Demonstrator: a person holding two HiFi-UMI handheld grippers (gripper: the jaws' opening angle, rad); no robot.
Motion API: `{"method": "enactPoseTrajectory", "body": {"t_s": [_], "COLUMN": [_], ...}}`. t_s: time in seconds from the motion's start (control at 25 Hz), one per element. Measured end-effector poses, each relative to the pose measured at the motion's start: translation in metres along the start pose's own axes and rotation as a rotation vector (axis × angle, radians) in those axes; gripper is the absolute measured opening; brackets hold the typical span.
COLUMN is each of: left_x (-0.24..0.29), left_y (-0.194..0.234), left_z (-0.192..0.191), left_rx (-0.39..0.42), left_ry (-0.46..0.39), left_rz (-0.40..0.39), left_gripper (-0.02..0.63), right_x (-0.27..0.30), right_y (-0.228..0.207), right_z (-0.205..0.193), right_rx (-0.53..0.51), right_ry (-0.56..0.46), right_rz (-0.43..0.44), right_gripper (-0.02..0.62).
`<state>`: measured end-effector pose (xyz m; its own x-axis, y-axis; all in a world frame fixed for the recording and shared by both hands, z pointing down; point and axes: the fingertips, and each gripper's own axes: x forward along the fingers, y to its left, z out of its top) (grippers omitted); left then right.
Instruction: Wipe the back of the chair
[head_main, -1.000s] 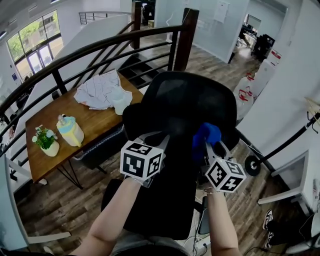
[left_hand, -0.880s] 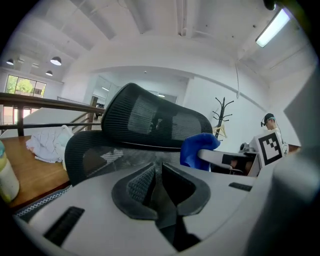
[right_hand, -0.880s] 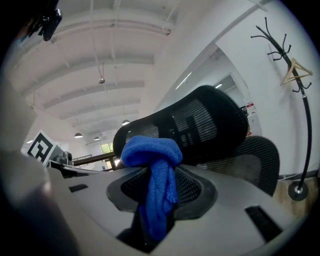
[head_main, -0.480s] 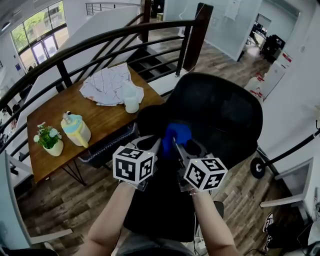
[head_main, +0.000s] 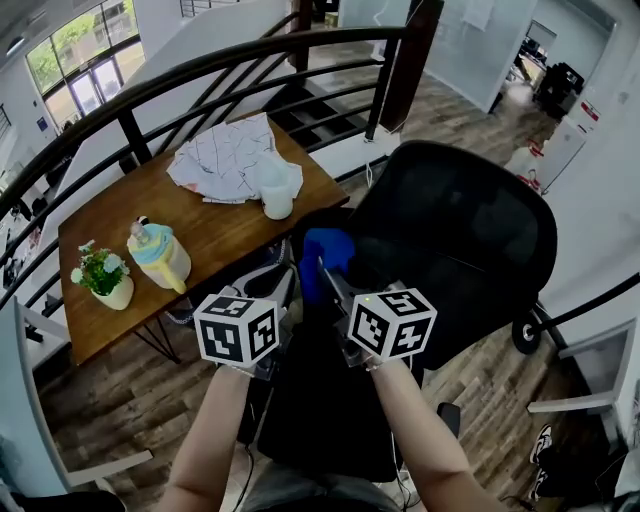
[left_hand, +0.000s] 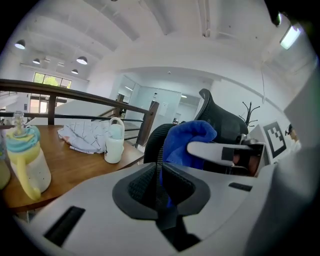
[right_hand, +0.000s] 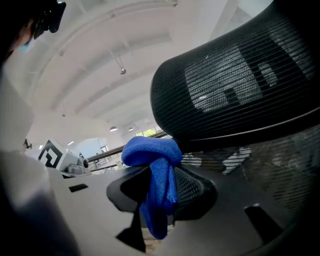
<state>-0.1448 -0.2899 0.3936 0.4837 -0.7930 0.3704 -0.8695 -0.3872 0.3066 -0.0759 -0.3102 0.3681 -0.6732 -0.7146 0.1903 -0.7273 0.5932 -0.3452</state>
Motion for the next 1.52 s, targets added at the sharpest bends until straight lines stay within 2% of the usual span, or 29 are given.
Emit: {"method": "enactPoseTrajectory", "body": {"t_s": [0.2,0.64,1.0,1.52], "left_x": [0.007,0.035,0.061,0.094], "left_y": [-0.006,-0.039,-0.082,-0.158], "left_z": [-0.003,-0.016,-0.03,-0.04], "left_rx": [-0.027,-0.025,0.006,0.016], "left_ry": [0.005,0.046,0.083,0.134], "left_rz": [-0.041,-0.112,-0.189,-0.318], "left_gripper": [0.038,0.038,0.037,0.037], "right_x": [0.007,-0.014,-0.051,-0.12], "right_y": [-0.012,-0.046,-0.081,-0.134], "right_z": [-0.002,-0.011,-0.012,-0.007], "right_rx": [0.001,0.048,0.034,0.093], "right_ry": [0.013,0.012,0.002,-0.045], "right_rz": [-0.036,-0.109,-0.182,-0.321], "right_gripper": [0.141,0.143,0.146,0.146]}}
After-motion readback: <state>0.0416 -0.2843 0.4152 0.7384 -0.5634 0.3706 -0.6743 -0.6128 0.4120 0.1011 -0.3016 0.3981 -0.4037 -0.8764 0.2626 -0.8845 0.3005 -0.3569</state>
